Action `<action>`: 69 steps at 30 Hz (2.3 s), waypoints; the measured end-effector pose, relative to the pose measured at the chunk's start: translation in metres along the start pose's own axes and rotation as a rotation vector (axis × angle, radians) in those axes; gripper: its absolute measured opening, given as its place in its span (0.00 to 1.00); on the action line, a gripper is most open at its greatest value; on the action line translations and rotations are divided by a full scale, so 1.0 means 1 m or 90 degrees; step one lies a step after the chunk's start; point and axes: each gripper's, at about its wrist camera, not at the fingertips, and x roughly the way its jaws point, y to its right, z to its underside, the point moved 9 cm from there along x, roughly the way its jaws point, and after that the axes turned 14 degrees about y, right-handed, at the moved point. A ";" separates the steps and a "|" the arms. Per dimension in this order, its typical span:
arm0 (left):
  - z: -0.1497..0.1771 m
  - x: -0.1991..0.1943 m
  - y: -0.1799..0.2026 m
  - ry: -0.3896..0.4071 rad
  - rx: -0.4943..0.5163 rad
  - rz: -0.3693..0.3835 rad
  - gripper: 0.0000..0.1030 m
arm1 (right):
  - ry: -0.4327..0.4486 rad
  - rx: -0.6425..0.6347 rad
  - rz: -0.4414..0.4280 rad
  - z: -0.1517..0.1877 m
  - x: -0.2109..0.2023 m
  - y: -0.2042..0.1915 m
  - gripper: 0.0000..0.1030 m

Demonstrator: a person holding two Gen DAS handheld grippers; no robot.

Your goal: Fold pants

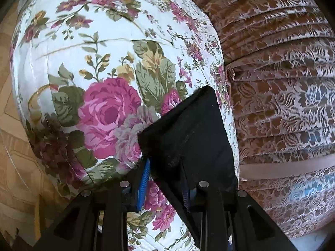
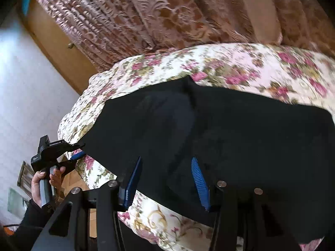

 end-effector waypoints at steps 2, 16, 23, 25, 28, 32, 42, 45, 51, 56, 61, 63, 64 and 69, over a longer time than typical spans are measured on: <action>0.000 0.001 0.000 -0.001 -0.008 0.002 0.25 | -0.004 0.016 0.010 0.004 0.000 0.011 0.48; 0.007 -0.011 0.085 0.077 0.237 0.061 0.14 | -0.016 0.036 0.016 0.019 0.010 0.023 0.55; 0.076 -0.011 0.171 0.024 0.399 0.196 0.14 | -0.012 0.050 0.012 0.019 0.011 0.023 0.58; 0.103 -0.006 0.186 0.003 0.454 0.211 0.14 | -0.014 0.048 0.010 0.019 0.010 0.023 0.58; 0.141 0.003 0.197 -0.029 0.527 0.221 0.14 | -0.008 0.051 0.007 0.014 0.003 0.021 0.58; 0.176 0.010 0.200 -0.060 0.583 0.228 0.14 | 0.032 0.068 -0.019 -0.004 -0.013 0.015 0.58; 0.222 -0.008 0.201 -0.090 0.680 0.269 0.14 | -0.013 0.127 -0.203 -0.053 0.028 -0.039 0.68; 0.228 -0.015 0.201 -0.090 0.698 0.281 0.14 | -0.054 0.118 -0.185 -0.056 0.061 -0.050 0.64; 0.194 -0.043 0.189 -0.129 0.612 0.340 0.17 | -0.094 0.025 -0.159 -0.053 0.089 -0.069 0.14; 0.120 -0.058 0.165 -0.062 0.473 0.311 0.17 | -0.063 0.037 -0.197 -0.071 0.069 -0.074 0.13; 0.093 -0.042 0.143 -0.035 0.439 0.235 0.17 | -0.029 0.058 -0.233 -0.090 0.040 -0.078 0.13; 0.100 -0.035 0.145 -0.049 0.441 0.237 0.17 | -0.015 0.054 -0.239 -0.099 0.027 -0.081 0.13; 0.106 -0.031 0.148 -0.056 0.446 0.237 0.17 | -0.008 0.053 -0.241 -0.101 0.020 -0.081 0.13; 0.159 -0.013 0.176 -0.117 0.489 0.270 0.18 | 0.030 0.042 -0.234 -0.114 -0.023 -0.066 0.13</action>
